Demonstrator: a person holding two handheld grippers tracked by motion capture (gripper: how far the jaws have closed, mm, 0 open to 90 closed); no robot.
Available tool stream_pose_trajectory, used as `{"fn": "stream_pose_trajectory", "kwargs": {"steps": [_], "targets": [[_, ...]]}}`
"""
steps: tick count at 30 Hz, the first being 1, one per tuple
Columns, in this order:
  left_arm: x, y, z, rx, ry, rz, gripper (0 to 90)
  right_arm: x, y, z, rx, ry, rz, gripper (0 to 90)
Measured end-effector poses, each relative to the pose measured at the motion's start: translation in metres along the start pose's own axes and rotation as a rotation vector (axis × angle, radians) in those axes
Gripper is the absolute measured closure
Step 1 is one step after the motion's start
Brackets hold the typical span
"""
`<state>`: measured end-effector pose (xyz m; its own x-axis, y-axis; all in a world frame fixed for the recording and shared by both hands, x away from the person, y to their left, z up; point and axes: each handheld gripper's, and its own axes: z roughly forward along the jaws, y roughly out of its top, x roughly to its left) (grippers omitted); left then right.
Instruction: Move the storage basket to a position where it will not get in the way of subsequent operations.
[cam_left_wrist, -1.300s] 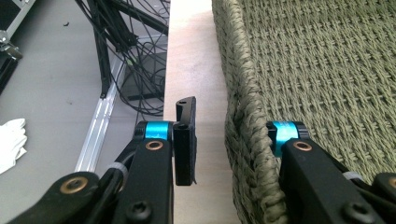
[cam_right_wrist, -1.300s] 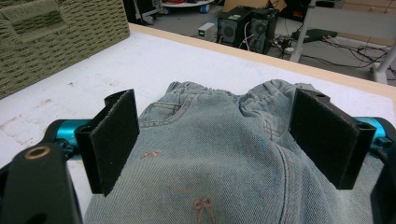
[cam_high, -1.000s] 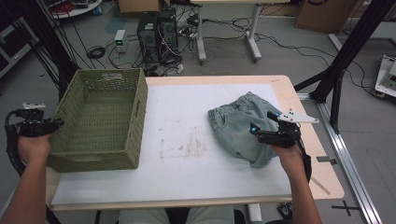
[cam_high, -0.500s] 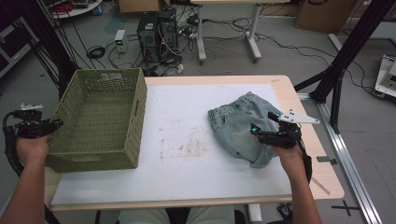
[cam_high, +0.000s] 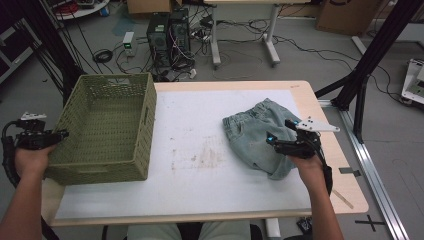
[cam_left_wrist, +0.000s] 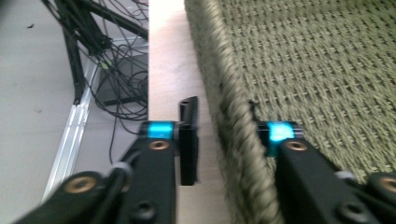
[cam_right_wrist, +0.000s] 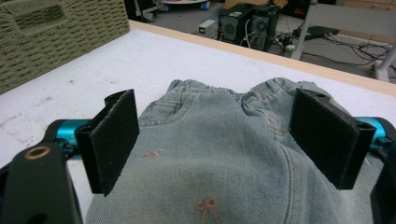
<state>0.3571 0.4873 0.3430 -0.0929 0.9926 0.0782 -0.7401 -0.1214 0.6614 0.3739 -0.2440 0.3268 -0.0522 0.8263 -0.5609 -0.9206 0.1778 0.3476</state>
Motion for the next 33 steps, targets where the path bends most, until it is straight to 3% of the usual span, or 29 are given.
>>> {"fn": "stream_pose_trajectory", "kwargs": {"steps": [2, 10, 13, 14, 17, 21, 26, 29, 33], "targets": [[-0.001, 0.004, 0.002, 0.007, -0.007, 0.014, 80.5, 0.001, 0.001, 0.001, -0.001, 0.000, -0.004, 16.6], [-0.002, 0.013, 0.007, 0.037, -0.015, 0.071, 82.7, 0.001, 0.001, 0.005, 0.011, 0.001, -0.003, 16.6], [0.001, 0.014, 0.009, 0.033, -0.022, 0.061, 82.5, 0.001, 0.001, 0.005, 0.012, 0.002, -0.009, 16.6], [0.001, 0.013, 0.008, 0.026, -0.018, 0.053, 80.9, 0.001, 0.001, 0.005, 0.012, 0.002, -0.009, 16.6], [0.004, 0.013, 0.006, 0.018, -0.001, 0.017, 61.4, 0.001, 0.000, 0.005, 0.015, -0.001, -0.004, 16.6], [0.009, 0.010, -0.007, -0.069, 0.024, -0.056, 42.9, 0.000, -0.002, 0.004, 0.012, -0.004, -0.003, 16.6], [0.007, 0.006, -0.033, -0.181, 0.020, -0.075, 35.0, -0.003, -0.002, 0.001, 0.014, -0.006, -0.005, 16.6], [0.001, 0.004, -0.050, -0.254, 0.005, -0.096, 30.7, -0.006, -0.002, 0.002, 0.026, -0.011, -0.017, 16.6], [-0.013, 0.003, -0.067, -0.374, -0.060, -0.121, 21.7, -0.008, 0.000, 0.005, 0.042, -0.009, -0.038, 16.6]]}}
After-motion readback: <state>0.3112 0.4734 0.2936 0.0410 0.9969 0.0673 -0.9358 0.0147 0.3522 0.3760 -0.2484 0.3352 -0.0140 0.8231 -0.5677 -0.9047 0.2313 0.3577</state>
